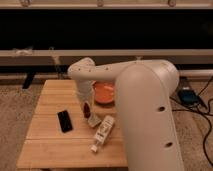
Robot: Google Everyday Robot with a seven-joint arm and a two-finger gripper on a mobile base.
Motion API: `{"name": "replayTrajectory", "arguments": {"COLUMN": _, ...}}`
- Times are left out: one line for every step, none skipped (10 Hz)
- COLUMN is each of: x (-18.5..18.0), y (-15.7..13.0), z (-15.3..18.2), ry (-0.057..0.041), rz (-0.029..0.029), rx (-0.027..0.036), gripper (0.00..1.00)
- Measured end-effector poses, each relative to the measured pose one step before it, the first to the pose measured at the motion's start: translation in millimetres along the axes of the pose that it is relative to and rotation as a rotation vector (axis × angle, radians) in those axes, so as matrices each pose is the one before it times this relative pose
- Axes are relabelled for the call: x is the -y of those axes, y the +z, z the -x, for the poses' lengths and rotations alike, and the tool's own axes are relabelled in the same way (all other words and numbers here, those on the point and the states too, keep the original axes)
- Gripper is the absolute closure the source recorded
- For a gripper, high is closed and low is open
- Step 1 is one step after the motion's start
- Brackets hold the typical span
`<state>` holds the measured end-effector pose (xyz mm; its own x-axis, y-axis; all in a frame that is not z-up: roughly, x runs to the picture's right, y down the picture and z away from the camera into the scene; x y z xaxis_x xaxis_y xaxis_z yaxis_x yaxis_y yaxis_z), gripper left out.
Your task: Place the pepper on the white sponge
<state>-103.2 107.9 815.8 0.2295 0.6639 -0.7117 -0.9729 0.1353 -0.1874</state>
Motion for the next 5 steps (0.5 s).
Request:
{"name": "replayTrajectory", "arguments": {"x": 3.23, "y": 2.21, "z": -5.24, "ry": 0.00085, "rz": 0.00755, "rx": -0.00448, "gripper": 1.0}}
{"name": "replayTrajectory", "arguments": {"x": 5.95, "y": 4.33, "z": -3.07, "ry": 0.00759, "rz": 0.00605, "rx": -0.00233, "gripper": 1.0}}
{"name": "replayTrajectory", "arguments": {"x": 4.59, "y": 5.98, "z": -1.78, "ry": 0.00483, "rz": 0.00132, "rx": -0.00265, "gripper": 1.0}}
{"name": "replayTrajectory", "arguments": {"x": 2.41, "y": 7.21, "z": -0.96, "ry": 0.00472, "rz": 0.00228, "rx": -0.00216, "gripper": 1.0}}
{"name": "replayTrajectory", "arguments": {"x": 2.51, "y": 4.31, "z": -1.34, "ry": 0.00655, "rz": 0.00104, "rx": -0.00316, "gripper": 1.0}}
